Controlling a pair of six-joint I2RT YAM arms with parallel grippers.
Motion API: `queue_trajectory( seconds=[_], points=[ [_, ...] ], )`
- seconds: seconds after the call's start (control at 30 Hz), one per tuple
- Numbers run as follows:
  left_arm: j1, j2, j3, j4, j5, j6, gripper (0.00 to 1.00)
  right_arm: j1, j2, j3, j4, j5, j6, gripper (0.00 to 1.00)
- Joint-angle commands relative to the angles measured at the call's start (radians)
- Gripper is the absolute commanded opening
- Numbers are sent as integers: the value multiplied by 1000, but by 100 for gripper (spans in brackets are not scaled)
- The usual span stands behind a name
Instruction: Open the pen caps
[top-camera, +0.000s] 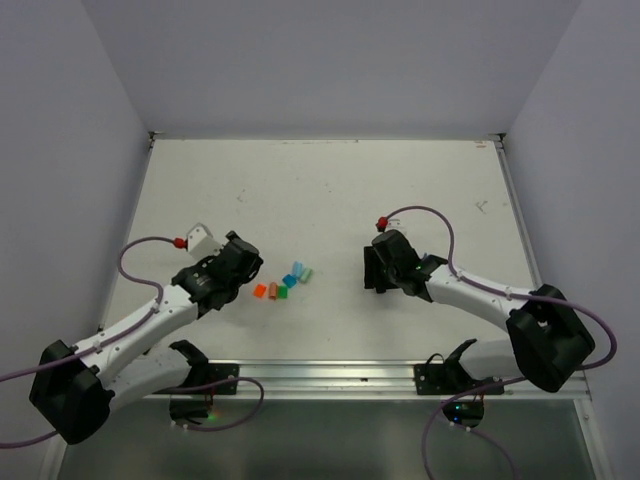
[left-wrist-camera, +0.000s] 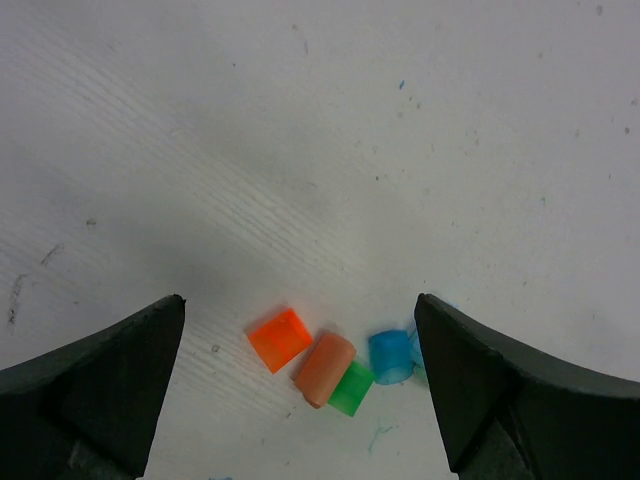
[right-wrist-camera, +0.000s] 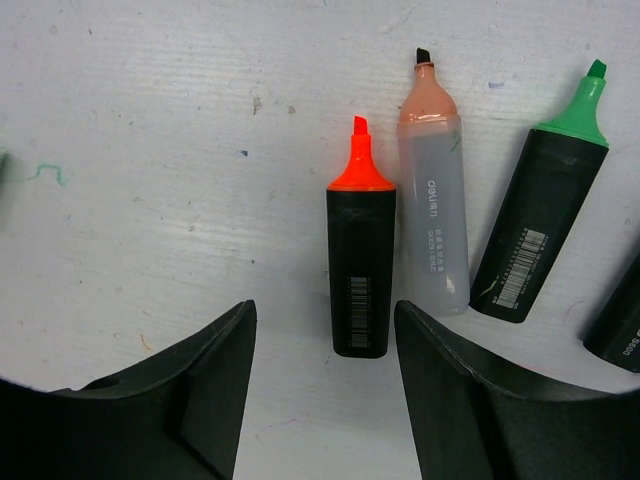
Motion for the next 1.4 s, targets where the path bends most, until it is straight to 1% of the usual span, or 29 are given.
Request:
queue_trajectory(
  seconds=[0.0, 0.03, 0.07, 0.17, 0.2, 0.27, 0.3, 0.33, 0.37, 0.47, 0.57, 0.63, 0.73, 0.8, 0.97, 1.03, 1.17, 1.37],
  points=[
    [17, 76, 144, -273, -175, -104, 100, -3, -40, 47, -5, -10, -23, 61],
    [25, 95, 163, -325, -204, -107, 100, -3, -45, 50, -8, -11, -25, 61],
    [38, 109, 176, -342, -215, -108, 100, -1, -52, 59, -13, -17, -26, 61],
    [150, 138, 195, -353, -208, -53, 100, -1, -63, 73, -28, -30, -29, 61],
    [245, 132, 183, -337, -196, -6, 100, -3, -71, 75, -30, -30, -31, 61],
    [345, 123, 160, -275, -157, 36, 100, -1, -76, 75, -31, -31, -38, 61],
    [435, 115, 131, -252, -145, 75, 100, -1, -73, 76, -33, -33, -40, 61],
    [474, 115, 120, -214, -124, 92, 100, -1, -71, 76, -41, -37, -43, 61],
    [543, 121, 109, -200, -114, 126, 100, -1, -66, 79, -45, -39, -51, 61],
    [644, 138, 75, -137, -65, 233, 100, -1, -63, 67, -48, -42, -61, 61],
    [753, 153, 46, -131, -71, 241, 100, -1, -63, 50, -48, -36, -69, 61],
    [798, 156, 17, -122, -68, 238, 100, -1, -63, 41, -48, -37, -71, 61],
    [822, 138, -14, -85, -42, 244, 100, -1, -65, 33, -45, -39, -72, 61],
    [859, 129, -38, -70, -28, 243, 100, -1, -65, 29, -41, -37, -75, 61],
    [951, 201, -43, -69, 15, 232, 100, -1, -50, 36, -44, -42, -80, 61],
    [965, 198, -52, -60, 21, 240, 100, 0, -48, 32, -36, -47, -78, 61],
    [976, 138, -67, -51, 22, 243, 100, -1, -43, 18, -18, -54, -77, 61],
    [980, 113, -43, -77, 21, 243, 100, -1, -4, 33, -13, -68, -87, 61]
  ],
)
